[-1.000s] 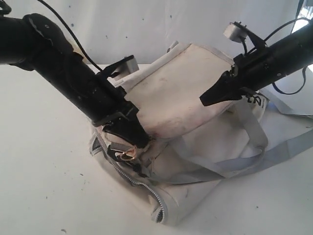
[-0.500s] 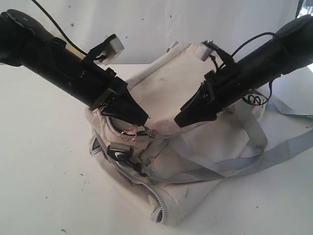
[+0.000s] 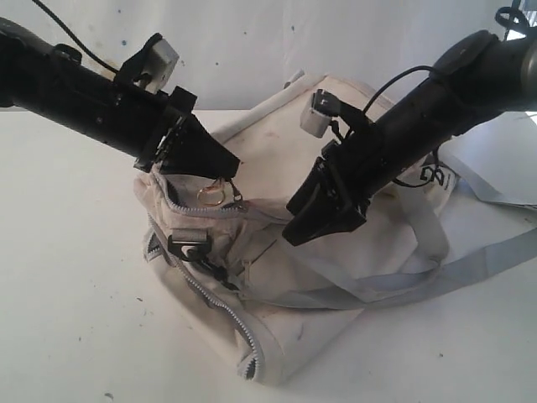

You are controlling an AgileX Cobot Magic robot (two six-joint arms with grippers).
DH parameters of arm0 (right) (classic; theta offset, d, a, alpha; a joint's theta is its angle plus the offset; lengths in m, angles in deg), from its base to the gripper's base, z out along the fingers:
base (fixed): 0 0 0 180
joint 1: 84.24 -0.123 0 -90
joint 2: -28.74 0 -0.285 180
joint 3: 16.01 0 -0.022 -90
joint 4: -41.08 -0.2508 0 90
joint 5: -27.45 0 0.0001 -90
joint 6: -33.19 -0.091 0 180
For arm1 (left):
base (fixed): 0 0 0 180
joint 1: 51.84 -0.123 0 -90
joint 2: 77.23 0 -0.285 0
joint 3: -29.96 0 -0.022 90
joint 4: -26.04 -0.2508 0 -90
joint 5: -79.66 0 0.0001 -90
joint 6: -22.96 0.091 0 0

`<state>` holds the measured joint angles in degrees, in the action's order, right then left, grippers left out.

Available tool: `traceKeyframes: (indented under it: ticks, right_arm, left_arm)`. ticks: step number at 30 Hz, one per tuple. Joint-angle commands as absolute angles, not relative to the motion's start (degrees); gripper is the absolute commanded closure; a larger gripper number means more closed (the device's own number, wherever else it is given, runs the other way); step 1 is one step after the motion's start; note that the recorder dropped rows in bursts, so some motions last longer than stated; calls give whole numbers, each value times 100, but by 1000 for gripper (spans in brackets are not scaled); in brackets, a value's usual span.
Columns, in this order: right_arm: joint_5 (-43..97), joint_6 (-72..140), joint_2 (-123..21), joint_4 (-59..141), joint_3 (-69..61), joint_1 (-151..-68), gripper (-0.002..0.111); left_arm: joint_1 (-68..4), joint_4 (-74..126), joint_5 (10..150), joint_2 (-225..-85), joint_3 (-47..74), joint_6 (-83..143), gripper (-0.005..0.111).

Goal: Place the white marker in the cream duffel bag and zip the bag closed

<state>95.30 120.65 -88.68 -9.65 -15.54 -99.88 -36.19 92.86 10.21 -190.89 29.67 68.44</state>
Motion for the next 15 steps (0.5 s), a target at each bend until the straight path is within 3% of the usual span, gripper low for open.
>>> traceKeyframes:
  ticks: [1,8,11,13,15]
  right_arm:
    - [8938,12149,-8866,-1001,-1531,-10168,52]
    - [8304,12444,-8831,-1279,-1531,-10535,54]
    - [8315,12444,-8821,-1237,-1531,-10648,75]
    - [8386,12137,-8820,-846,-1531,-10648,107]
    - [8320,11745,-8820,-301,-1531,-10648,108]
  left_arm:
    - [-3640,9607,969,-19031,3005,6778,107]
    - [-3640,9602,969,-19031,3005,6778,107]
    - [-3640,9650,969,-19031,3005,6778,107]
    - [-3692,9625,969,-19031,3005,6763,107]
    - [-3810,9578,969,-19006,3016,6721,107]
